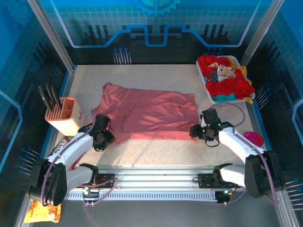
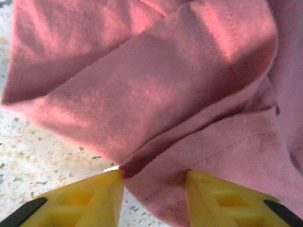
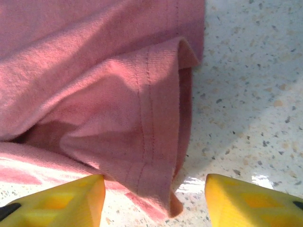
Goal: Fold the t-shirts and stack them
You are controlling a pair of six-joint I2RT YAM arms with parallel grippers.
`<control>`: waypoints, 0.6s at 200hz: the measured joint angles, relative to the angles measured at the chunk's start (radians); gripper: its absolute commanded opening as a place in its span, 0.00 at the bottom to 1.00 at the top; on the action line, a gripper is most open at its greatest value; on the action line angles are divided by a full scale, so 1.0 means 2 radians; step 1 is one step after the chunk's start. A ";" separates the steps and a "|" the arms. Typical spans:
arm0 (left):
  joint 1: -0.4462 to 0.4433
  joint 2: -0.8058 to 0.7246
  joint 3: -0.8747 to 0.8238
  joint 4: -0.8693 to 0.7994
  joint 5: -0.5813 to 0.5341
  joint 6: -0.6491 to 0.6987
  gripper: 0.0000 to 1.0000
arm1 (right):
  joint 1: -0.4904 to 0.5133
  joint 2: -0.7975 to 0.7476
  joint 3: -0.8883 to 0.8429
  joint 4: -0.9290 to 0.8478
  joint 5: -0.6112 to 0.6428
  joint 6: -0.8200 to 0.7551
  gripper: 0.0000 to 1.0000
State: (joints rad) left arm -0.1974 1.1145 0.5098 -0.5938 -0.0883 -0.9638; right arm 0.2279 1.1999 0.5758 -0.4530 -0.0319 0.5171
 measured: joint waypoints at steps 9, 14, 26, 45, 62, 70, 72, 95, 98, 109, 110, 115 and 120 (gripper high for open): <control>0.000 0.003 -0.001 0.008 0.000 -0.006 0.28 | 0.000 0.005 0.000 0.006 -0.002 -0.002 0.48; 0.000 0.004 -0.001 0.010 0.001 -0.005 0.25 | 0.000 0.007 0.000 0.009 -0.003 -0.001 0.48; 0.000 0.006 -0.001 0.015 0.002 -0.009 0.19 | 0.000 0.011 0.000 0.014 -0.005 0.000 0.44; 0.000 0.006 -0.001 0.018 0.001 -0.014 0.06 | 0.000 0.011 0.000 0.020 -0.010 -0.002 0.35; 0.000 0.002 -0.001 0.015 -0.001 -0.015 0.00 | 0.000 0.012 0.000 0.023 -0.015 -0.003 0.21; 0.000 -0.003 -0.001 0.011 -0.001 -0.012 0.00 | 0.000 0.012 0.000 0.023 -0.015 -0.006 0.17; 0.000 -0.004 -0.001 0.011 -0.001 -0.013 0.00 | 0.000 0.012 0.000 0.024 -0.016 -0.004 0.17; 0.000 -0.027 0.003 -0.004 -0.003 -0.013 0.00 | 0.000 0.011 0.000 0.020 -0.016 -0.006 0.09; 0.000 -0.032 0.004 -0.007 -0.003 -0.013 0.00 | 0.000 0.011 0.000 0.018 -0.016 -0.008 0.07; 0.000 -0.050 0.010 -0.021 -0.005 -0.013 0.00 | 0.000 0.005 0.000 0.009 -0.017 -0.010 0.04; 0.000 -0.051 0.010 -0.023 -0.006 -0.013 0.00 | 0.000 0.004 0.000 0.008 -0.017 -0.011 0.04; 0.000 -0.060 0.014 -0.030 -0.006 -0.012 0.00 | 0.000 -0.001 0.000 0.002 -0.016 -0.011 0.02; 0.000 -0.070 0.017 -0.038 -0.008 -0.012 0.00 | 0.000 -0.006 0.001 -0.005 -0.016 -0.011 0.00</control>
State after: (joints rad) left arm -0.1974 0.9749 0.5442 -0.6704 -0.1040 -0.9886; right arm 0.2279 1.1877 0.5774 -0.4629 -0.0635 0.4950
